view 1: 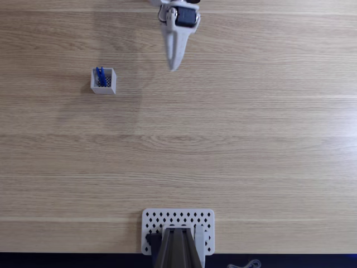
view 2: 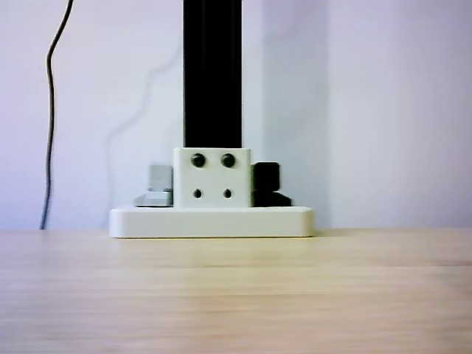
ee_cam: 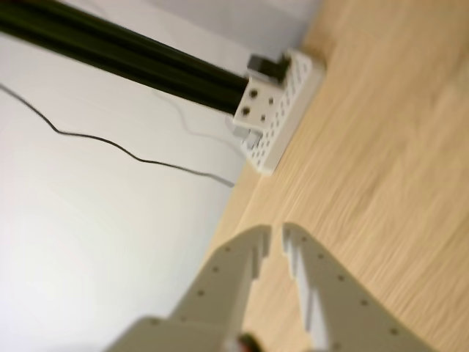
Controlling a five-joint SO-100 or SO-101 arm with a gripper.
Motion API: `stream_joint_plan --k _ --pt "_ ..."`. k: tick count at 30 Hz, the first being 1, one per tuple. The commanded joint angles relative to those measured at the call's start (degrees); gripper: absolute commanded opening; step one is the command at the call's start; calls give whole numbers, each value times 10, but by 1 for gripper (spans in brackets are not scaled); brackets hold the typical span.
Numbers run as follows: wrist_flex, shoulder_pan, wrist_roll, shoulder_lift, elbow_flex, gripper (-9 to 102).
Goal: Grasp a peg and put it in the crate.
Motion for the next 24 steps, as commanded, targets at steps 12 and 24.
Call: stream_joint_plan --k 12,24 --pt "335 -30 272 287 16 -1" --pt "337 -15 274 428 189 -1"
